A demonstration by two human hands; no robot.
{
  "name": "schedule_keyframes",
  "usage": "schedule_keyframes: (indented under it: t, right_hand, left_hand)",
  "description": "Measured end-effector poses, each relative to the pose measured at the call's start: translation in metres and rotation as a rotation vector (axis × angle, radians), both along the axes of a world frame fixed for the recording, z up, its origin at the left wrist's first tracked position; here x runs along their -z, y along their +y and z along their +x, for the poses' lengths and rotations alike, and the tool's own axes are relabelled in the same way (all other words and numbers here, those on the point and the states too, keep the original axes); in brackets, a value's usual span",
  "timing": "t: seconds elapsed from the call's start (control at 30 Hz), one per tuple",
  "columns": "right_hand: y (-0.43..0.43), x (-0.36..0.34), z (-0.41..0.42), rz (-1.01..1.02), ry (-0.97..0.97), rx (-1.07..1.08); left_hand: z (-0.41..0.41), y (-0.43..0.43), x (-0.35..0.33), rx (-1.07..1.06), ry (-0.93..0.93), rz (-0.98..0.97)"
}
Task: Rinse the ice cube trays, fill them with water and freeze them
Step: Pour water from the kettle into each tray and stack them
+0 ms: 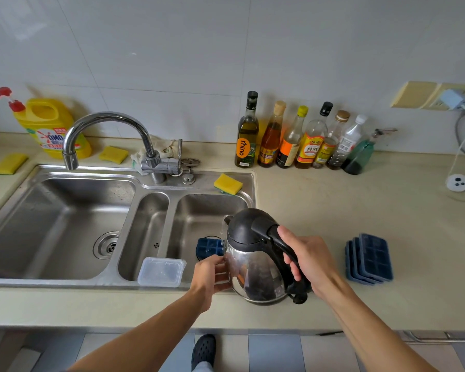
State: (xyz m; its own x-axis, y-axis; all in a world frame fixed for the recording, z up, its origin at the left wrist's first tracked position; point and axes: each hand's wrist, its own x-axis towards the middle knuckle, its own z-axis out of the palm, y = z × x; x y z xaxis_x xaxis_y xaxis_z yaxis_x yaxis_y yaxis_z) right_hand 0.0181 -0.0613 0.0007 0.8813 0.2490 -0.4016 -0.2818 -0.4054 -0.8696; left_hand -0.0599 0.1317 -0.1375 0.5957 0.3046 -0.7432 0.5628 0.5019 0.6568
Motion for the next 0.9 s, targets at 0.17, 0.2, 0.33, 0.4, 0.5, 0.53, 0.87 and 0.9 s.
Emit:
schedule_keyframes:
  t: [0.17, 0.2, 0.33, 0.4, 0.5, 0.53, 0.87, 0.9]
  right_hand:
    - [0.002, -0.001, 0.001, 0.004, 0.001, 0.001]
    - [0.003, -0.002, 0.001, 0.004, 0.000, 0.003]
    - [0.005, -0.002, 0.003, 0.011, 0.001, 0.006]
    - [0.005, -0.001, 0.005, 0.008, -0.004, 0.008]
    - [0.007, -0.001, 0.006, 0.008, -0.001, 0.013]
    - [0.007, -0.001, 0.007, 0.008, 0.000, 0.016]
    - [0.011, 0.001, 0.007, 0.004, 0.009, 0.015]
    - [0.012, 0.002, 0.007, 0.010, 0.012, 0.014]
  left_hand:
    - [0.002, 0.001, 0.001, -0.005, 0.000, 0.001]
    - [0.002, 0.002, 0.001, -0.005, -0.002, 0.005]
    - [0.004, 0.005, 0.001, 0.005, 0.000, 0.006]
    - [0.005, 0.006, 0.001, 0.009, 0.001, 0.005]
    - [0.007, 0.007, 0.001, 0.015, 0.000, 0.014]
    - [0.007, 0.008, 0.001, 0.014, 0.000, 0.016]
    - [0.005, 0.011, 0.003, 0.007, -0.002, 0.002]
    - [0.005, 0.011, 0.003, 0.003, 0.000, 0.004]
